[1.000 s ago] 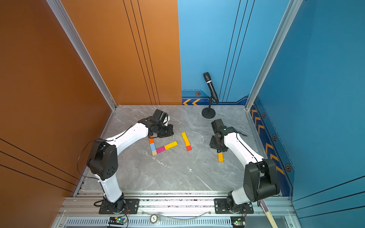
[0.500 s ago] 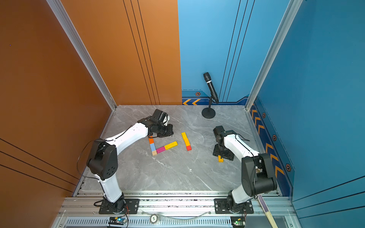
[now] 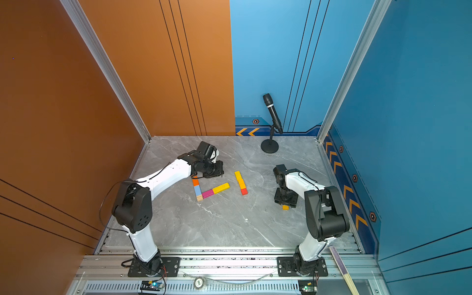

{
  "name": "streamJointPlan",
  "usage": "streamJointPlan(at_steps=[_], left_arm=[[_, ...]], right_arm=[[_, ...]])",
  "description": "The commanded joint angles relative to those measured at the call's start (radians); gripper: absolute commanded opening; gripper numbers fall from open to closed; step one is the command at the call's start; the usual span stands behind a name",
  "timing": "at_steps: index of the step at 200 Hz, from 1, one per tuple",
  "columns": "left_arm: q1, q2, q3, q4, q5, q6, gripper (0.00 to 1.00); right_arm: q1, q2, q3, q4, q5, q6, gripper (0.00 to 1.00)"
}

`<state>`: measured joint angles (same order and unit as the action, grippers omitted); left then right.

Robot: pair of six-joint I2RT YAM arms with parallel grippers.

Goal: Assemble the letter v with building blocks
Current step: Pick up the building block from the center of the board.

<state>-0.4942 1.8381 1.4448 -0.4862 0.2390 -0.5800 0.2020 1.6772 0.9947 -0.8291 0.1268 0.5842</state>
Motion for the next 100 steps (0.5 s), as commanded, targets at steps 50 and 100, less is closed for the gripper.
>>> streamJointPlan(at_steps=[50,100], left_arm=[[0.01,-0.023,-0.019,-0.003,0.004,0.008,0.02],[0.012,-0.029,-0.027,-0.003,0.002,0.009,0.02]], right_arm=[[0.0,0.032,-0.04,0.067,-0.077,0.029,0.35],[0.051,0.03,-0.014,0.117,-0.137,0.089,0.24]])
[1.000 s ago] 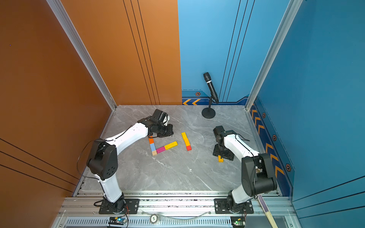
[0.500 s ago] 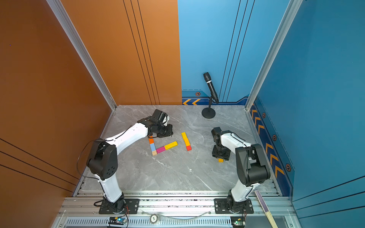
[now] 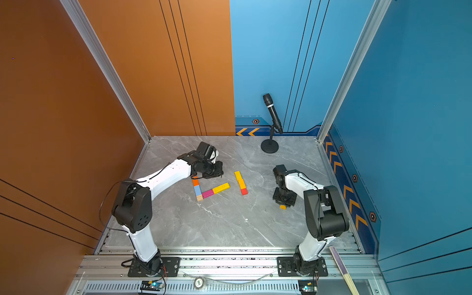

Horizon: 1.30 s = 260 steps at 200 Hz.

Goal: Assemble the letter v with building blocks
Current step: Pick up the building block from the center of the board, then assemble the building block at the center of the board.

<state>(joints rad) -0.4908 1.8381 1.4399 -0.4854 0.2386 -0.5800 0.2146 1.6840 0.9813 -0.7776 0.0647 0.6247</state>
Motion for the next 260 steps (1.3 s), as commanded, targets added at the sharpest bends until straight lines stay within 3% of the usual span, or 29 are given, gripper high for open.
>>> streamJointPlan(at_steps=[1,122,198,233,260], left_arm=[[0.008,-0.029,-0.023,-0.004,0.002,0.008,0.02],[0.034,-0.056,-0.044,-0.003,0.01,0.019,0.02],[0.063,-0.082,-0.079,0.005,0.012,0.024,0.02],[0.069,-0.088,-0.089,0.012,0.014,0.023,0.02],[0.07,-0.091,-0.095,0.016,0.013,0.021,0.02]], right_arm=[[0.04,0.024,0.001,0.065,-0.075,0.05,0.23],[0.206,0.214,0.246,0.192,-0.07,0.302,0.2],[0.243,0.304,0.338,0.188,-0.066,0.383,0.2],[0.253,0.305,0.341,0.205,-0.059,0.418,0.24],[0.253,0.312,0.349,0.215,-0.067,0.426,0.36]])
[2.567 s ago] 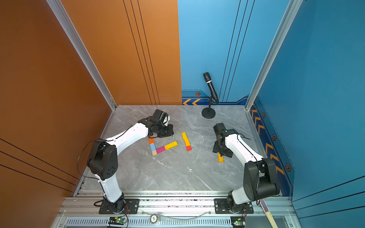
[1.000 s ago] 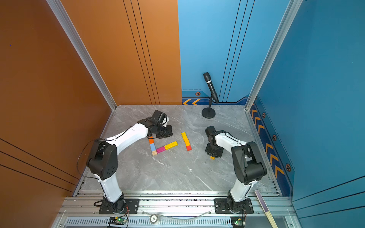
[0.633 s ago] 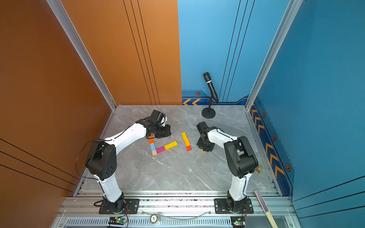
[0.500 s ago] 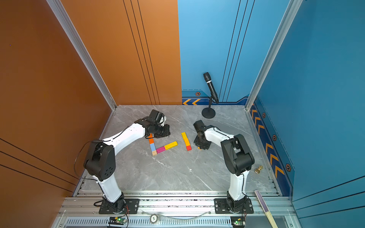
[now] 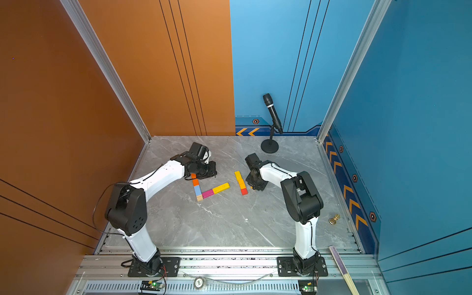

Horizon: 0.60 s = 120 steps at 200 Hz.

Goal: Assemble the letter v with building blocks
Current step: Assemble the building block at the center of the board.

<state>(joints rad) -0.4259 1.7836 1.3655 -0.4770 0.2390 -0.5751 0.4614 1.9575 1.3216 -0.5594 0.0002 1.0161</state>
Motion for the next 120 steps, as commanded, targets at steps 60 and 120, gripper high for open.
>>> streamJointPlan(at_steps=[60,120], left_arm=[[0.013,-0.062,-0.039,0.016,0.01,0.012,0.01],[0.009,-0.063,-0.043,0.019,0.009,0.003,0.02]], right_arm=[[-0.003,-0.004,0.007,0.006,-0.011,0.042,0.67],[-0.048,-0.244,-0.085,-0.02,-0.003,0.002,0.87]])
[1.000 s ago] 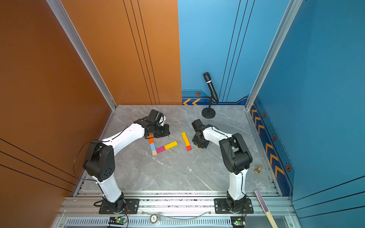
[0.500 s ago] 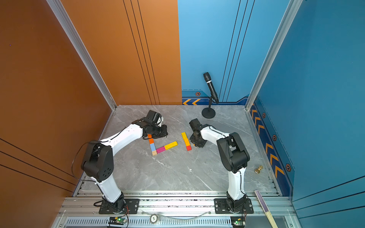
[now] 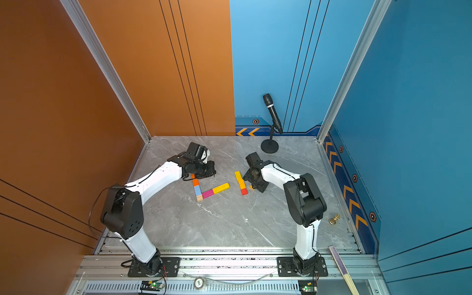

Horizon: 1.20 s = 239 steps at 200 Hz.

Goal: Assemble the letter v with building blocks
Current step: Assemble the building block at the center of the board.

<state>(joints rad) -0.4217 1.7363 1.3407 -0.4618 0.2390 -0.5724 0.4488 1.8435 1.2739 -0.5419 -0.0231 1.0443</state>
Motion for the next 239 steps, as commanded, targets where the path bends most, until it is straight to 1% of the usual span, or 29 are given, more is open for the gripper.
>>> streamJointPlan(at_steps=[1,15,29,34,41,52,64,68,74,95,134,239], left_arm=[[0.005,-0.015,-0.018,0.004,0.009,0.001,0.02],[0.003,-0.012,-0.015,0.005,0.008,-0.002,0.02],[-0.001,-0.008,-0.011,0.005,0.007,-0.004,0.01],[-0.002,-0.007,-0.009,0.004,0.005,-0.005,0.02],[-0.005,-0.006,-0.008,0.004,0.004,-0.009,0.02],[-0.01,-0.006,-0.005,0.005,0.002,-0.011,0.02],[-0.016,-0.006,-0.002,0.005,-0.002,-0.014,0.02],[-0.018,-0.006,-0.001,0.005,-0.001,-0.015,0.02],[-0.021,-0.005,0.0,0.005,-0.003,-0.018,0.02],[-0.032,-0.004,0.001,0.005,-0.003,-0.025,0.02],[-0.05,0.002,0.006,0.005,-0.01,-0.037,0.02],[-0.067,0.018,0.034,-0.015,-0.013,-0.029,0.02]], right_arm=[[-0.038,-0.134,-0.04,-0.036,0.018,-0.028,0.87],[-0.072,-0.166,-0.052,-0.03,0.01,-0.061,0.87],[-0.105,-0.16,-0.044,-0.019,-0.01,-0.11,0.83],[-0.117,-0.15,-0.034,-0.021,-0.021,-0.129,0.8],[-0.13,-0.126,-0.016,-0.023,-0.036,-0.157,0.73],[-0.148,-0.079,0.023,-0.039,-0.057,-0.198,0.53],[-0.162,-0.019,0.07,-0.052,-0.094,-0.236,0.36],[-0.166,0.0,0.084,-0.055,-0.106,-0.246,0.31],[-0.168,0.028,0.105,-0.056,-0.125,-0.261,0.28],[-0.167,0.105,0.173,-0.066,-0.155,-0.296,0.23],[-0.171,0.183,0.213,-0.068,-0.181,-0.317,0.2],[-0.158,0.202,0.151,-0.027,-0.192,-0.306,0.16]])
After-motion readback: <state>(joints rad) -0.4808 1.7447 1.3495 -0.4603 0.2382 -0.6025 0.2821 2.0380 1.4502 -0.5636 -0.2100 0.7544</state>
